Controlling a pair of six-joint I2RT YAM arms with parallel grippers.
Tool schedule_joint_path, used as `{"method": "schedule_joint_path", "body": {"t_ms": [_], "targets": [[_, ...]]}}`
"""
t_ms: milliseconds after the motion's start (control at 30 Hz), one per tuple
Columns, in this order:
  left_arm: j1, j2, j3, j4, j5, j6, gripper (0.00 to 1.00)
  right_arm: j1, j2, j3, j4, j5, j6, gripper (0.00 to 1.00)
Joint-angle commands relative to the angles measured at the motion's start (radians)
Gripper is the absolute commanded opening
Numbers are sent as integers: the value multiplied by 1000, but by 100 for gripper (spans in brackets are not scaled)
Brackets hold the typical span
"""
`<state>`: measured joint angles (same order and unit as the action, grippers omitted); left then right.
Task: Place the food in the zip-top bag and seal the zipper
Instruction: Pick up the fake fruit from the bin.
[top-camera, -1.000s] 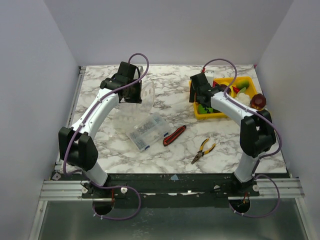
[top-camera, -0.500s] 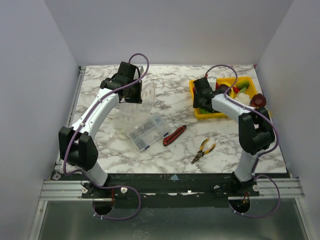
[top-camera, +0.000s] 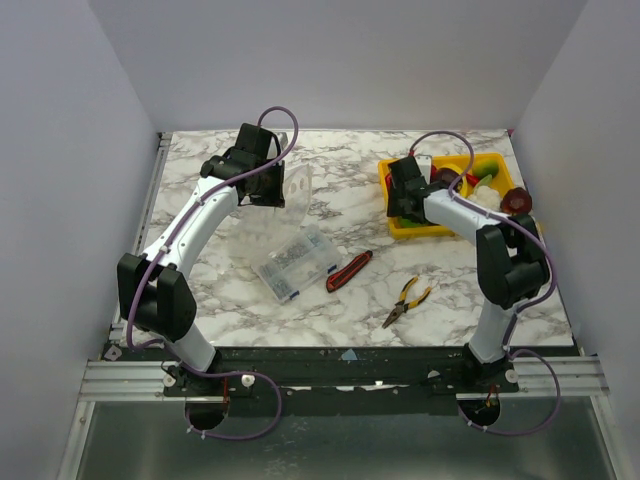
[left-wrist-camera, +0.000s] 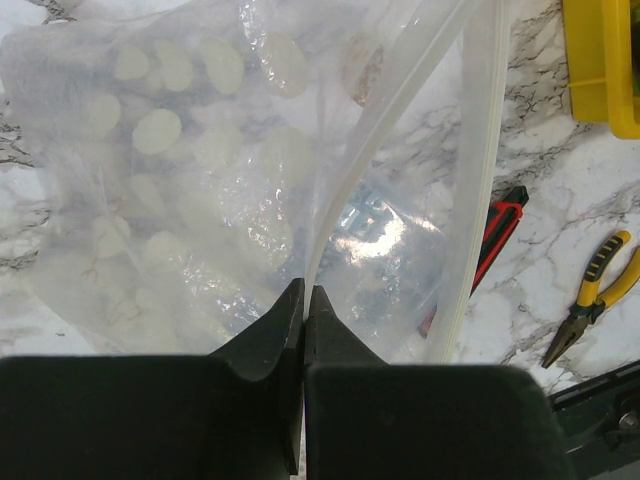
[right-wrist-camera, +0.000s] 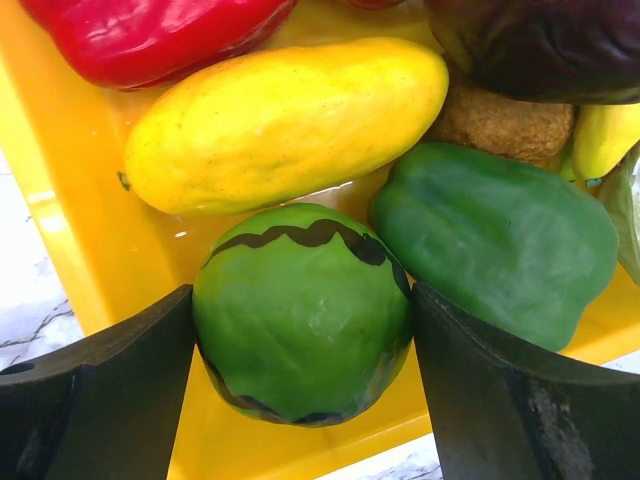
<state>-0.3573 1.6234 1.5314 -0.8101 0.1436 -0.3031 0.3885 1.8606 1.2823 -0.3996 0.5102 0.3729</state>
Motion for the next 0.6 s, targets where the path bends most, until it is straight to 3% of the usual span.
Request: {"method": "schedule_joint_path", "body": {"t_ms": [0, 100, 200, 267, 333, 467, 567], "targets": [[-2, 7, 6, 9, 27, 4, 0, -2, -81, -15, 35, -48, -31, 70], [-2, 7, 8, 9, 31, 4, 0, -1, -167, -43, 79, -60, -37, 57], [-2, 7, 7, 10, 36, 4, 0, -2, -274, -102, 154, -124, 3, 31], [-2, 5, 8, 11, 37, 4, 0, -1, -340, -168, 235, -235, 54, 19], [-1, 3, 6, 12, 38, 5, 0, -1, -402, -242, 360, -419, 107, 15], [-2, -6, 2, 17, 50, 9, 0, 21, -466, -416, 843, -857, 312, 9], [-2, -14, -1, 20, 49, 11, 0, 120, -464, -461, 1114, -957, 408, 8]]}}
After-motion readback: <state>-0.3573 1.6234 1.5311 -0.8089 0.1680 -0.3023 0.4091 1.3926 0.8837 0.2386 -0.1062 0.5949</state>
